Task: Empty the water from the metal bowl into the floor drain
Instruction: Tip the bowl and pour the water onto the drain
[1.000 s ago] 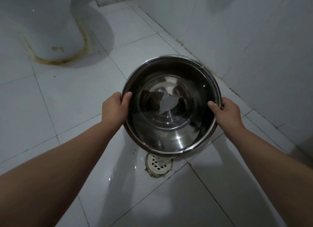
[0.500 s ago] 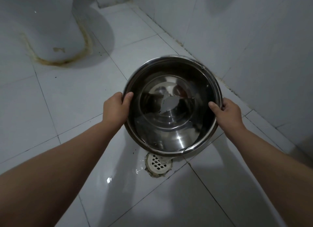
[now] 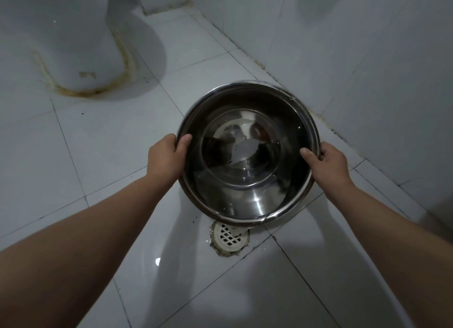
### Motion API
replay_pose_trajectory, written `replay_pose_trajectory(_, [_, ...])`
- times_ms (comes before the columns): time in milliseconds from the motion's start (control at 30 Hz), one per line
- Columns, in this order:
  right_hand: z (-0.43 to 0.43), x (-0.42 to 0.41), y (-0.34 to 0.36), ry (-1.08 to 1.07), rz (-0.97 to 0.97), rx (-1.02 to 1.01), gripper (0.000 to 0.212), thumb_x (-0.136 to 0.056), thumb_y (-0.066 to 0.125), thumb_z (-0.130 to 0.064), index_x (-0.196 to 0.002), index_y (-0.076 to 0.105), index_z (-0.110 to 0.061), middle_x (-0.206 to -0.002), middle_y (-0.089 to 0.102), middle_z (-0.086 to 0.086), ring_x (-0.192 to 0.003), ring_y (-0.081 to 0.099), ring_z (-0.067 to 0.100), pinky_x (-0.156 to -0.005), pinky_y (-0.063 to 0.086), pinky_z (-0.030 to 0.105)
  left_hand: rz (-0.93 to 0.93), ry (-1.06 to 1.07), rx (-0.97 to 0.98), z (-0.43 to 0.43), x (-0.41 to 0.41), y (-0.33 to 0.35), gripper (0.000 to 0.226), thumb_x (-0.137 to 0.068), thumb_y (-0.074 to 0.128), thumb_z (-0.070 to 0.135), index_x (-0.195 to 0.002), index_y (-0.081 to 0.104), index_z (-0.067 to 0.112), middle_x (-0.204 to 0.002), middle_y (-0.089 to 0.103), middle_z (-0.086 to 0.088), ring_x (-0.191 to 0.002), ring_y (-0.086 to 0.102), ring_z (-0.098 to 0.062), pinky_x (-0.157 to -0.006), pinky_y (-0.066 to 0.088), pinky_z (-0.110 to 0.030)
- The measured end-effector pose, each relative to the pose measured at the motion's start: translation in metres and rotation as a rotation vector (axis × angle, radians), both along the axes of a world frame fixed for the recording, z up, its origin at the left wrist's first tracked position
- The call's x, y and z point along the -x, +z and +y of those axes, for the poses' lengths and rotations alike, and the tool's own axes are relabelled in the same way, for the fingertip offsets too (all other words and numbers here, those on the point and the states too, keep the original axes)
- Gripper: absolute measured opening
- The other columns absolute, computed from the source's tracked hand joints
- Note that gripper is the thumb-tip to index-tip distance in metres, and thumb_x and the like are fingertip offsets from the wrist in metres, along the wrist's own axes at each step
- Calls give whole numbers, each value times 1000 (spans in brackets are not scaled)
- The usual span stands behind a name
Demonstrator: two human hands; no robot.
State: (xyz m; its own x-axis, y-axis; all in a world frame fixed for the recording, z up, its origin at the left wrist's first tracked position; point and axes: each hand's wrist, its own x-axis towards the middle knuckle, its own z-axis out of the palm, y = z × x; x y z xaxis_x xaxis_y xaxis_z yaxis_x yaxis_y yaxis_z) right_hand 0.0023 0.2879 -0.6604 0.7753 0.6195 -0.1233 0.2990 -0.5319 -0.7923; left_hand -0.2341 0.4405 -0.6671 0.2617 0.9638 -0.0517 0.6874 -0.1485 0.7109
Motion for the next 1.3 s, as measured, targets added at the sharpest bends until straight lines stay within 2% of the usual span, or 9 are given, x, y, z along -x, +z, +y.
replay_pose_trajectory(167, [0,1,1,6,3,5,23,-89,59,-26,-97,61,-5,-100,65,21,-94,62,37,-87,52,51,8,2,-9,1,1,-1,38,-96,39,38,-77,47,5,-61,41,1,-73,47,-23,-63,31,-33])
replay_pose_trajectory(267, [1,1,1,7,-3,7,23,-89,59,-27,-96,61,-5,-99,65,22,-94,62,38,-87,51,52,3,6,-10,1,1,0,37,-96,40,37,-78,47,5,-61,41,1,-70,45,-21,-55,30,-28])
replay_pose_trajectory(367, [1,1,0,4,-3,3,23,-88,59,-25,-96,60,-3,-99,65,24,-94,61,38,-86,52,50,7,2,-6,2,1,-1,37,-96,40,37,-78,47,6,-61,41,1,-69,44,-20,-58,31,-28])
replay_pose_trajectory(600, [1,-1,-1,8,-19,16,25,-88,59,-26,-93,59,-2,-97,64,24,-92,61,39,-85,52,50,14,-3,-3,3,2,-2,37,-96,40,37,-76,46,6,-61,42,1,-62,42,-17,-54,29,-28])
replay_pose_trajectory(767, [0,0,-1,15,-28,14,23,-88,59,-25,-94,60,-3,-97,65,23,-92,61,38,-85,52,50,28,-10,2,3,2,-3,39,-96,40,37,-65,41,13,-60,42,1,-58,40,-13,-50,27,-26])
replay_pose_trajectory(900, [-1,-1,-3,13,-44,23,27,-87,60,-28,-94,60,-2,-96,65,23,-91,62,39,-84,52,54,36,-22,-7,4,2,-3,39,-96,40,38,-75,48,6,-60,43,1,-64,45,-20,-58,31,-29])
replay_pose_trajectory(1033, [-1,0,-3,19,-43,33,24,-88,59,-28,-95,60,-5,-97,65,20,-92,61,35,-85,52,50,45,-34,-21,4,4,-3,37,-96,39,37,-77,47,6,-60,43,1,-57,40,-11,-49,27,-23])
replay_pose_trajectory(1167, [-1,1,-4,23,-41,32,23,-89,58,-27,-96,60,-6,-99,65,19,-94,61,33,-83,52,45,45,-44,-23,4,5,-4,38,-96,40,38,-77,48,6,-60,43,1,-61,44,-17,-52,29,-27])
replay_pose_trajectory(1300, [-2,0,-5,26,-47,34,23,-88,59,-27,-96,60,-5,-98,65,19,-94,61,35,-85,52,48,35,-57,-19,4,7,-6,38,-95,40,38,-76,48,6,-60,43,1,-70,48,-23,-63,33,-33])
